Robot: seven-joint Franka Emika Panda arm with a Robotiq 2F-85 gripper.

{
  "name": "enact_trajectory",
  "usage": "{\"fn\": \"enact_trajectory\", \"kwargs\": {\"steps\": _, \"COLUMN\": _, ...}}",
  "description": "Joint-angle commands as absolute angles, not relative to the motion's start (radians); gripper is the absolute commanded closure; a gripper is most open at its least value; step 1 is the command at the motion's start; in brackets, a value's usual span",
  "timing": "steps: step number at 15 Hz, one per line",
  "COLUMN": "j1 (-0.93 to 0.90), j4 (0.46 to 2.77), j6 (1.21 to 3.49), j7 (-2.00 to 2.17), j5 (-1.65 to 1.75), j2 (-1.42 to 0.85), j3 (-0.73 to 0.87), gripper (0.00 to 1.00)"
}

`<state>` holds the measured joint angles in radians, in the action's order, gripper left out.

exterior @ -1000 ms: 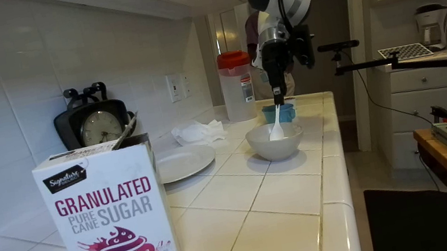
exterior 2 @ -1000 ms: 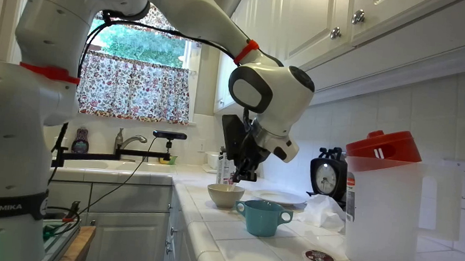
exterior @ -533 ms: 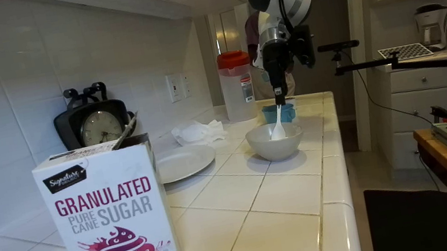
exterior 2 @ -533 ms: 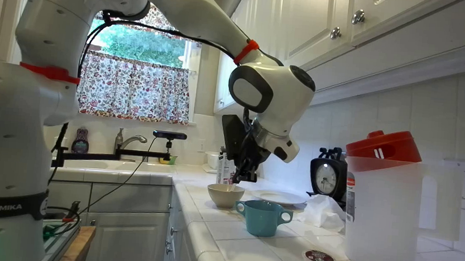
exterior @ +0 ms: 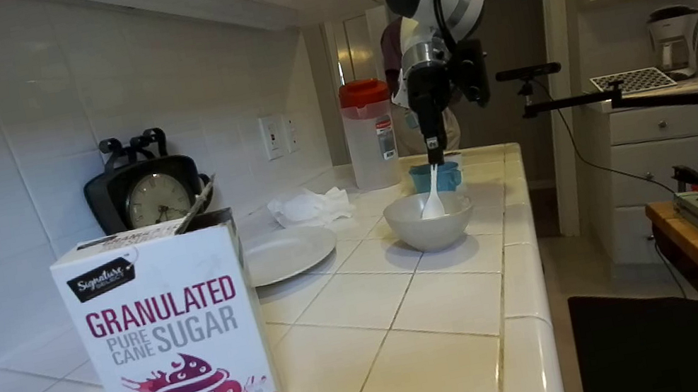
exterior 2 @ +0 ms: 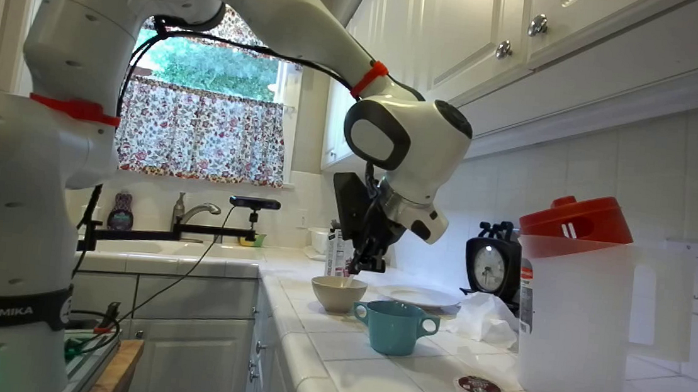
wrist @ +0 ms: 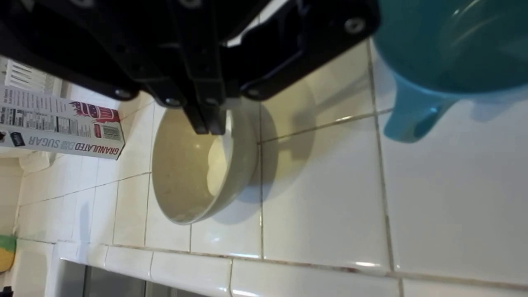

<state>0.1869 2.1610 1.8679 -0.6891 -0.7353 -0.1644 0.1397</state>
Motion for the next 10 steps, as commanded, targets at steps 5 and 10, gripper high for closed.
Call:
{"fn": "enact_trajectory", "kwargs": {"steps": 5, "j1": 0.193, "j4": 2.134, "j6": 1.843, "j7": -0.722, "j5": -0.753, "j2": -0.187, "j3": 0.122, "gripper": 0.99}}
{"fn": "enact_trajectory", "kwargs": {"steps": 10, "j1": 0.199, "j4": 2.117, "j6": 1.827, "j7": -0.774, "j5": -0.78, "j2": -0.204, "j3": 0.118, "gripper": 0.99}}
